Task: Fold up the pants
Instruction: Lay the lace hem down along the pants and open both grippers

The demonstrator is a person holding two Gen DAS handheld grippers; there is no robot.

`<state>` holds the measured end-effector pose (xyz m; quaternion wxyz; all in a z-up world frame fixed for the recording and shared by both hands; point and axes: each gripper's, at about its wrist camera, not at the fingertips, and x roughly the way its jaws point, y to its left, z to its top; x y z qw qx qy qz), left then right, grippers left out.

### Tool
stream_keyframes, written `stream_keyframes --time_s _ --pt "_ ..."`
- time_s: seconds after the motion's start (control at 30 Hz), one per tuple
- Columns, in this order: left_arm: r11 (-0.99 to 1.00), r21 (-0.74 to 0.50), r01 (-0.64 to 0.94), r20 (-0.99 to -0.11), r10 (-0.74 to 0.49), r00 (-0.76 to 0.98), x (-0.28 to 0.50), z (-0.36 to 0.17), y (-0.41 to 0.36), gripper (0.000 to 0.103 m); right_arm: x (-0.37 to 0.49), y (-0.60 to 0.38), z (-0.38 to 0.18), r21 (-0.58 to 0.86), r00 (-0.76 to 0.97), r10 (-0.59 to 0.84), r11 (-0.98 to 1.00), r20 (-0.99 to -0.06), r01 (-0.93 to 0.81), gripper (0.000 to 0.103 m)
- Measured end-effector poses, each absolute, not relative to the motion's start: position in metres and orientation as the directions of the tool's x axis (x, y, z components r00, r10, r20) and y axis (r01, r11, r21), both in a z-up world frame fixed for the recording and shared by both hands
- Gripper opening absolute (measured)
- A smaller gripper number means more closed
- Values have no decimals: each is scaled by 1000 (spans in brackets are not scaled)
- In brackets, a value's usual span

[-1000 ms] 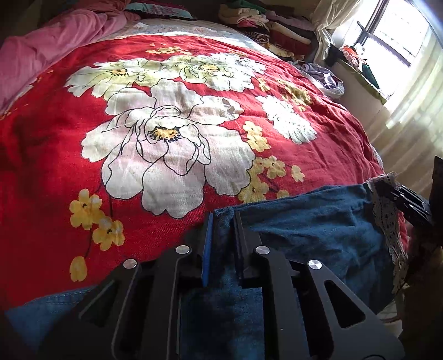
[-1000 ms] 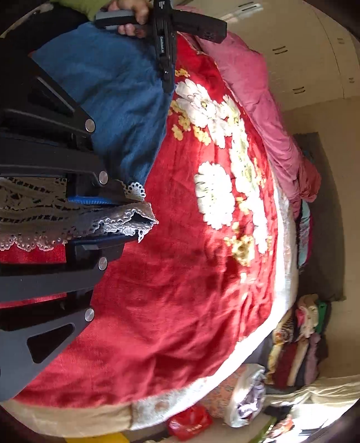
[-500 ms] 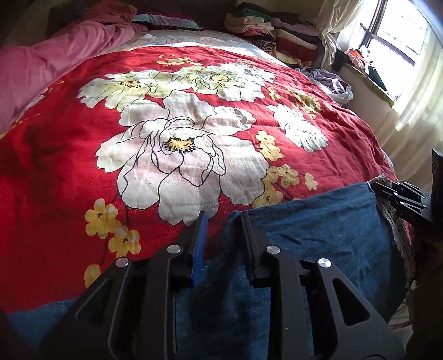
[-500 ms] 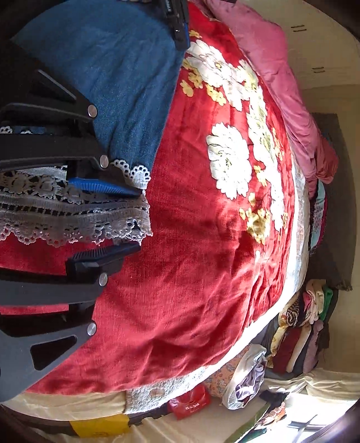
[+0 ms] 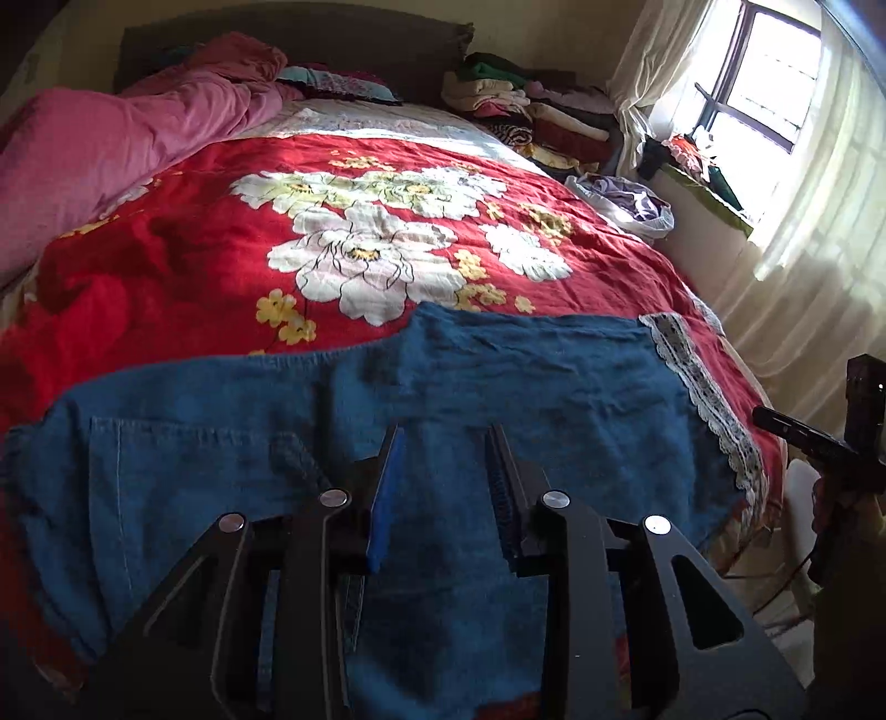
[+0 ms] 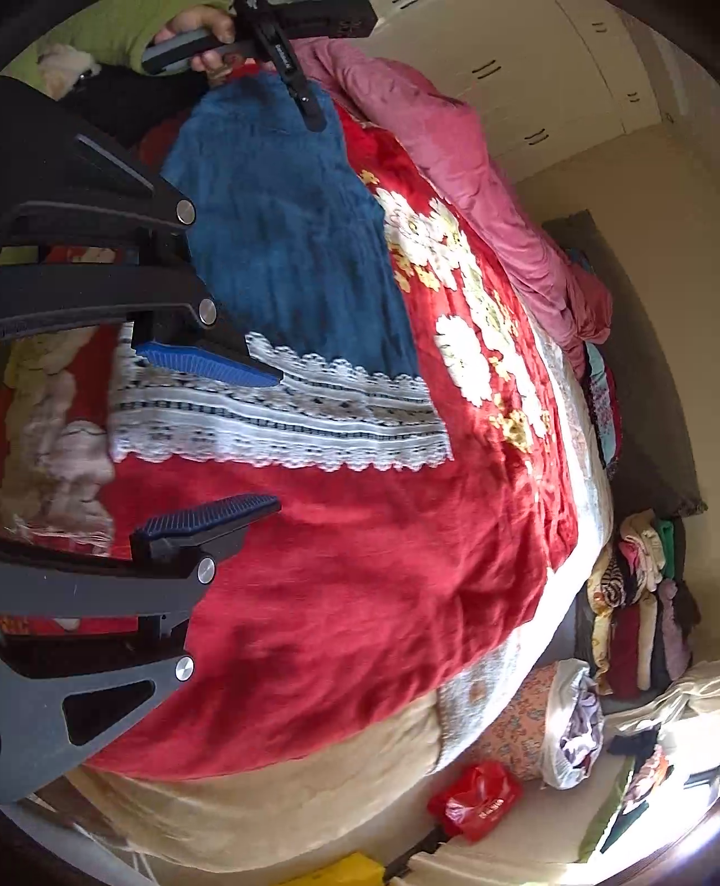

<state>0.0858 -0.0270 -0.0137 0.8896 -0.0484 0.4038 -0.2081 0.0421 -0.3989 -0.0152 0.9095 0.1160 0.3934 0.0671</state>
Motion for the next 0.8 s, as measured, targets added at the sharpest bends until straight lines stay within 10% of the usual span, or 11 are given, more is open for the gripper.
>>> stream_keyframes --time_s 0.4,0.57,0.8 --pt "958 -190 217 -785 -281 552 78 -40 -5 65 30 -383 -50 327 608 304 942 -734 -75 36" --pt "964 -191 183 -801 -261 538 84 -51 -1 65 24 -370 -38 259 626 275 959 -730 -120 17" --pt "964 -203 171 -799 -264 541 83 -51 4 65 20 -380 -45 163 583 182 983 -792 -85 17"
